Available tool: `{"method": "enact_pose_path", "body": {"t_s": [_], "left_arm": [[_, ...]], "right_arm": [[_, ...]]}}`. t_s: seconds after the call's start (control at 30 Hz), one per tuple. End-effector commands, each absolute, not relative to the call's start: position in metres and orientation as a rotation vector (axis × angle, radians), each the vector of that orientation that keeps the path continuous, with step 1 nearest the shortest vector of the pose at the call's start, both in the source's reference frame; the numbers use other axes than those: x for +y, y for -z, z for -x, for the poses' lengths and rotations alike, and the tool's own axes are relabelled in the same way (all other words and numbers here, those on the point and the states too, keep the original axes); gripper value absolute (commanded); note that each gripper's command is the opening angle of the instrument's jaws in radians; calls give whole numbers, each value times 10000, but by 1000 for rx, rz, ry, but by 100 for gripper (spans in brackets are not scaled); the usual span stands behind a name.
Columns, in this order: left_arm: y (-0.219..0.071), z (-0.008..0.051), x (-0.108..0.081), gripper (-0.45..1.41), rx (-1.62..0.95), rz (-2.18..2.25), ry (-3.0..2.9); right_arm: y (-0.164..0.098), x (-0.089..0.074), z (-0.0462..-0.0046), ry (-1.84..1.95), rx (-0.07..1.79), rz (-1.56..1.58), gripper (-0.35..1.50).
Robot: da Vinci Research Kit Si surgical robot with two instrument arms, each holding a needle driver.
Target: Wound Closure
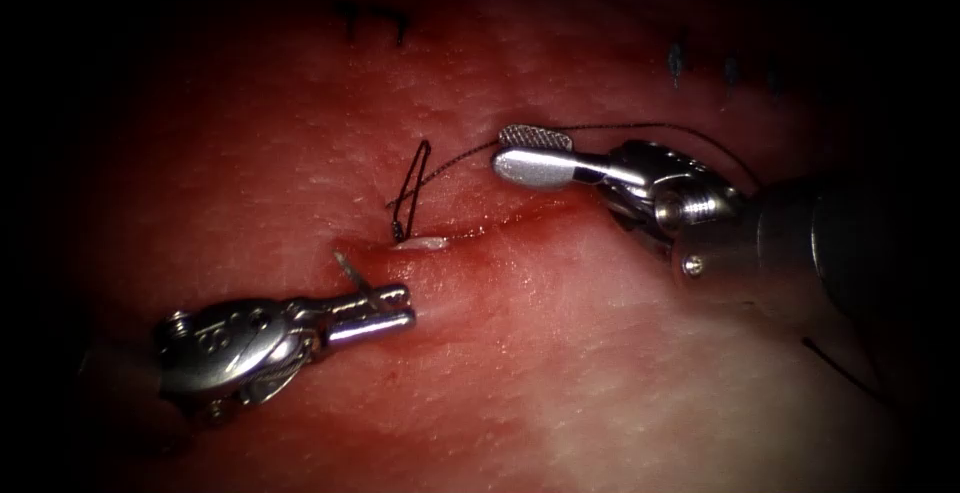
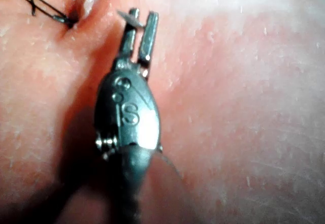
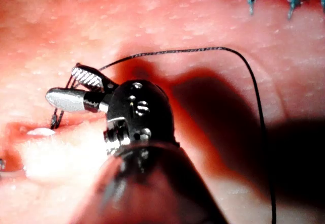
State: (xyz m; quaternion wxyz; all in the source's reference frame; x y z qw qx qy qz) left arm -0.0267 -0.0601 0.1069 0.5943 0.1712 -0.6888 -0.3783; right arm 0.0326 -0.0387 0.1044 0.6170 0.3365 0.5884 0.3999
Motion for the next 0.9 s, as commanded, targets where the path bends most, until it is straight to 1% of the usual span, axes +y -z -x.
{"method": "enact_pose_path", "body": {"t_s": [0.03,0.07,0.17,0.2,0.27,0.33,0.37,0.4,0.47,0.53,0.73,0.9], "left_arm": [[-1069,269,-606,-45,-1599,-494,913],[-1068,268,-603,-45,-1603,-549,928],[-1060,265,-591,-45,-1610,-732,946],[-1054,261,-586,-45,-1615,-763,939],[-1046,256,-580,-45,-1618,-790,930],[-1040,251,-576,-45,-1619,-805,929],[-1038,249,-575,-45,-1618,-808,930],[-1034,245,-574,-45,-1618,-813,930],[-1031,241,-575,-45,-1620,-806,922],[-1031,238,-575,-45,-1620,-799,921],[-1028,239,-576,-45,-1621,-795,918],[-1008,240,-574,-45,-1625,-786,911]], "right_arm": [[-1040,-413,-328,-764,1345,-726,-9],[-1037,-419,-329,-698,1330,-701,-30],[-1030,-446,-340,-516,1262,-681,-35],[-1032,-459,-349,-450,1246,-662,-28],[-1038,-469,-360,-383,1247,-652,4],[-1043,-473,-370,-339,1260,-637,41],[-1045,-473,-375,-311,1274,-626,64],[-1047,-470,-384,-286,1290,-602,106],[-1048,-467,-394,-277,1293,-571,126],[-1051,-465,-409,-267,1300,-545,130],[-1064,-464,-422,-273,1297,-529,130],[-1096,-478,-434,-243,1258,-507,130]]}}
